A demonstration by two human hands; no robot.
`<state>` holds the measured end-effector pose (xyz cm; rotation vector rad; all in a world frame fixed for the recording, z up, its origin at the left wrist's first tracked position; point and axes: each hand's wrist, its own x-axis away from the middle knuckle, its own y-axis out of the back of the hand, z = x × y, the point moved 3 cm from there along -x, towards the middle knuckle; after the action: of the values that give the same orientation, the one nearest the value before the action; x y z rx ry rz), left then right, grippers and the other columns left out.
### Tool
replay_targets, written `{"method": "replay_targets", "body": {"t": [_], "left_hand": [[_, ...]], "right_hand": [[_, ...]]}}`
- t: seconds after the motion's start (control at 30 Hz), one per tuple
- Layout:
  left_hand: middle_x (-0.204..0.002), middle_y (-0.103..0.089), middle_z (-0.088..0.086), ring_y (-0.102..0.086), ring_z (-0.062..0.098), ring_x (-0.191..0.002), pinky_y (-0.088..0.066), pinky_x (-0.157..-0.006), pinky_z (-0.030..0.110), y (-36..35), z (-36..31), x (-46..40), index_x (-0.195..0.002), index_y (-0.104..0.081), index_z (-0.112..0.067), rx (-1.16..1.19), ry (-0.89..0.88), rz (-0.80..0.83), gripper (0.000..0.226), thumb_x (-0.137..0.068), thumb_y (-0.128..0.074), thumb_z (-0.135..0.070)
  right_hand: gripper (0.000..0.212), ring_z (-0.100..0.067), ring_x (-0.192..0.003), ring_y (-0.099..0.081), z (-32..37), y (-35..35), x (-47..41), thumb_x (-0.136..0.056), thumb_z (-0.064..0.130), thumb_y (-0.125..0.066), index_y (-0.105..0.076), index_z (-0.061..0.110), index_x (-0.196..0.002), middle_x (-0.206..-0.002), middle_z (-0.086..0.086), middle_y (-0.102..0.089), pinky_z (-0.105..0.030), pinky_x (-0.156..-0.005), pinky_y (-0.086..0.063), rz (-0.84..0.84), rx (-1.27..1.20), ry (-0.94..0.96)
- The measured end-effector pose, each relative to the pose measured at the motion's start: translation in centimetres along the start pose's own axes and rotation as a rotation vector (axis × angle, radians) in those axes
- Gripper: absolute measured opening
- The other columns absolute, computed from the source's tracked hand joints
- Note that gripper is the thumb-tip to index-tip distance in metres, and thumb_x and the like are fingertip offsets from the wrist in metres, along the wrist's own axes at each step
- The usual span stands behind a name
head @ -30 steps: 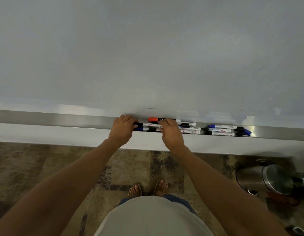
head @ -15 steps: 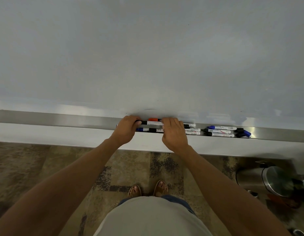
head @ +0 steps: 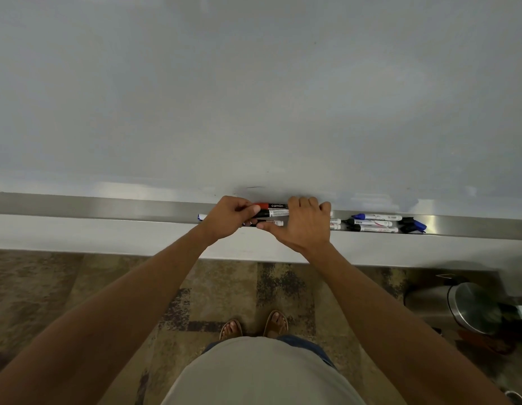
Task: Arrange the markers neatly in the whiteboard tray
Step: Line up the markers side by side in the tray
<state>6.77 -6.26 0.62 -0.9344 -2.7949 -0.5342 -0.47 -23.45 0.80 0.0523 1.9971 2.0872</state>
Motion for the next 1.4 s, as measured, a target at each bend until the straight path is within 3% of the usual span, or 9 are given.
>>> {"method": "replay_targets", "body": {"t": [0.37,0.47,0.57,0.63,0.83,1.0,1.1,1.27,1.4], "left_hand": [[-0.065,-0.063,0.01,-0.055,0.016,-0.064,-0.047,-0.066,0.028,-0.7,-0.1,0.3,-0.076,-0.072,-0.006,0.05,0.066,0.089,0.029,-0.089,-0.064,-0.031],[-0.062,-0.065,-0.005,-0.056,0.006,-0.063,-0.047,-0.064,0.024,-0.7,-0.3,0.3,-0.07,-0.074,-0.02,0.012,0.068,0.119,0.023,-0.088,-0.065,-0.032],[-0.06,-0.064,-0.013,-0.057,0.0,-0.063,-0.048,-0.063,0.021,-0.6,-0.3,0.4,-0.072,-0.074,-0.017,-0.012,0.103,0.156,0.024,-0.088,-0.065,-0.032],[-0.063,-0.065,-0.008,-0.059,0.003,-0.066,-0.049,-0.065,0.022,-0.4,-0.3,0.6,-0.073,-0.073,-0.013,-0.005,0.132,0.181,0.026,-0.088,-0.065,-0.032],[-0.074,-0.066,0.013,-0.06,0.02,-0.074,-0.054,-0.08,0.037,-1.1,-0.8,1.0,-0.077,-0.073,-0.003,0.102,0.154,0.182,0.023,-0.088,-0.066,-0.023],[-0.077,-0.069,0.017,-0.064,0.02,-0.073,-0.054,-0.085,0.04,-1.4,-0.8,1.1,-0.081,-0.071,0.002,0.097,0.148,0.165,0.026,-0.089,-0.065,-0.023],[-0.08,-0.069,0.023,-0.061,0.018,-0.072,-0.053,-0.081,0.037,-1.3,-0.3,0.9,-0.081,-0.073,-0.004,0.026,0.133,0.174,0.027,-0.088,-0.066,-0.029],[-0.066,-0.067,-0.002,-0.059,0.008,-0.064,-0.048,-0.064,0.027,-0.4,1.3,1.2,-0.073,-0.073,-0.025,-0.139,0.105,0.113,0.023,-0.086,-0.065,-0.042],[-0.075,-0.069,0.0,-0.056,0.009,-0.063,-0.043,-0.063,0.024,1.8,3.2,1.5,-0.076,-0.07,-0.025,-0.259,0.07,-0.131,0.013,-0.085,-0.067,-0.035]], "right_hand": [[0.088,-0.028,-0.065,-0.062,1.4,0.7,1.2,-0.063,0.096,-0.025,-0.065,0.018,-0.073,-0.065,-0.003,-0.068,-0.043,-0.076,-0.038,-0.042,-0.027,0.018],[0.078,-0.027,-0.057,-0.06,1.6,0.9,1.3,-0.064,0.096,-0.026,-0.065,0.029,-0.068,-0.053,-0.002,-0.061,-0.047,-0.074,-0.042,-0.06,-0.088,0.007],[0.083,-0.026,-0.061,-0.058,1.7,0.5,1.3,-0.06,0.099,-0.018,-0.05,0.022,-0.055,-0.051,-0.001,-0.057,-0.045,-0.074,-0.037,0.047,-0.061,-0.029],[0.083,-0.026,-0.055,-0.055,1.7,0.4,1.4,-0.06,0.098,-0.02,-0.04,0.019,-0.048,-0.047,-0.001,-0.053,-0.043,-0.072,-0.036,0.03,-0.069,-0.031],[0.072,-0.022,-0.045,-0.052,2.4,0.3,1.7,-0.064,0.086,-0.032,-0.047,0.018,-0.048,-0.042,0.002,-0.052,-0.039,-0.07,-0.037,-0.013,-0.085,-0.019],[0.053,-0.019,-0.037,-0.047,2.7,0.7,1.8,-0.066,0.076,-0.044,-0.04,0.026,-0.052,-0.037,0.004,-0.047,-0.034,-0.062,-0.04,-0.141,-0.184,0.033],[0.054,-0.021,-0.047,-0.057,2.6,0.1,2.1,-0.069,0.074,-0.044,-0.055,0.022,-0.06,-0.048,0.002,-0.058,-0.037,-0.068,-0.04,-0.079,-0.161,0.044],[0.079,-0.025,-0.082,-0.064,1.9,-1.5,2.7,-0.081,0.081,-0.022,-0.063,0.015,-0.095,-0.088,-0.004,-0.071,-0.044,-0.083,-0.038,0.08,-0.06,0.115],[0.049,-0.032,-0.093,-0.06,0.9,-2.3,3.0,-0.098,0.052,-0.031,-0.055,0.012,-0.113,-0.102,-0.011,-0.067,-0.046,-0.083,-0.039,0.125,-0.076,0.141]]}}
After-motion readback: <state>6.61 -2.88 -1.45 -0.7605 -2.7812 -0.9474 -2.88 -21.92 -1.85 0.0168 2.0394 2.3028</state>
